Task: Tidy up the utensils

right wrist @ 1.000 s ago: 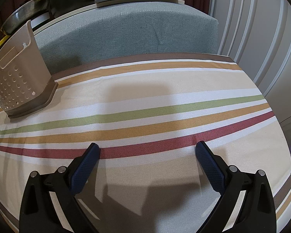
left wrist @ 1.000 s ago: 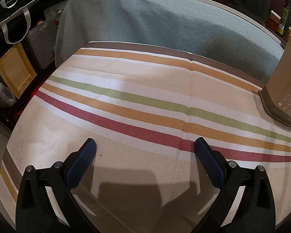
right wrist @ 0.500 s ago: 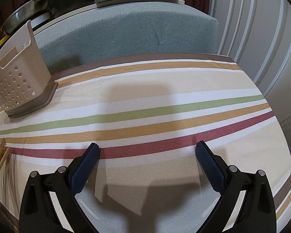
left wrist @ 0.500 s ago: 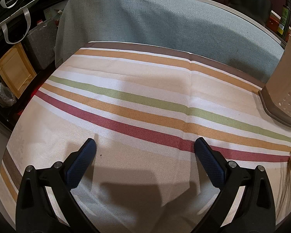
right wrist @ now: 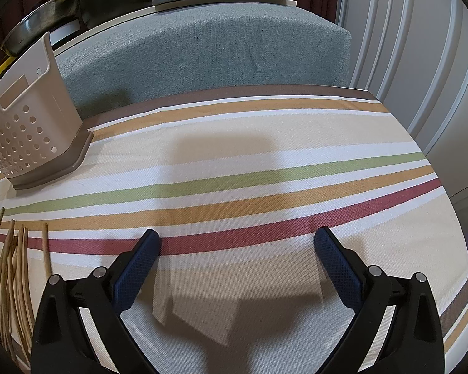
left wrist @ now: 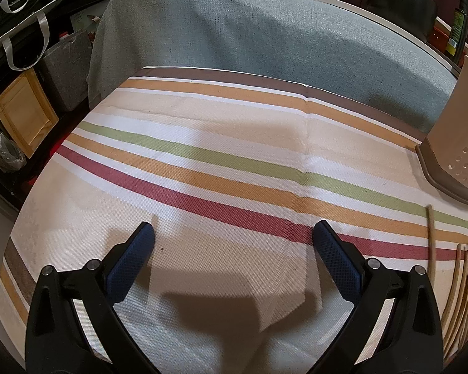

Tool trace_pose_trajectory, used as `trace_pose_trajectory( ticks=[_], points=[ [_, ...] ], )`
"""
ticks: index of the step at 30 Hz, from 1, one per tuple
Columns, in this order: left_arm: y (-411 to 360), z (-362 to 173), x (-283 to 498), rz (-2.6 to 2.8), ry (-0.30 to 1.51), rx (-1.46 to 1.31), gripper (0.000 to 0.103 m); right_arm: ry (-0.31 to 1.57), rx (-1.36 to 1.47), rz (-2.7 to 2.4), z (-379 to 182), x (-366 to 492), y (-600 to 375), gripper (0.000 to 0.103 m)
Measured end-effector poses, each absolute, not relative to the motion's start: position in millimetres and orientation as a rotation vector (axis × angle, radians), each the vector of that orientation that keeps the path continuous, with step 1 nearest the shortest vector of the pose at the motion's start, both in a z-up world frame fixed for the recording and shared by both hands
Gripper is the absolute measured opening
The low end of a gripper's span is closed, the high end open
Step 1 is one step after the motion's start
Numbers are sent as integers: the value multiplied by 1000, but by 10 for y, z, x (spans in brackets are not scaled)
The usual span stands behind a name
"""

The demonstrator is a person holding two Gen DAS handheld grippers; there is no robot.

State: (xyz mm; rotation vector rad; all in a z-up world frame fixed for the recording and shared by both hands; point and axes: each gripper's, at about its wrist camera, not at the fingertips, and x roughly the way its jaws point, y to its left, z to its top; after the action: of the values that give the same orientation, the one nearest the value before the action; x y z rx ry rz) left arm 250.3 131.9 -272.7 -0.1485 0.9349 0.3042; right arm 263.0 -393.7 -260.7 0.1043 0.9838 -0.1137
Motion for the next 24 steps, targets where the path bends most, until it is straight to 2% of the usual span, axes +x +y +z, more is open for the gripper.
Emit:
trace_pose_trajectory(
  ticks=[24],
  points=[
    [1318, -2727, 2505, 305, 935, -148, 99, 984, 104, -121, -2603, 2630, -3940, 97]
  ],
)
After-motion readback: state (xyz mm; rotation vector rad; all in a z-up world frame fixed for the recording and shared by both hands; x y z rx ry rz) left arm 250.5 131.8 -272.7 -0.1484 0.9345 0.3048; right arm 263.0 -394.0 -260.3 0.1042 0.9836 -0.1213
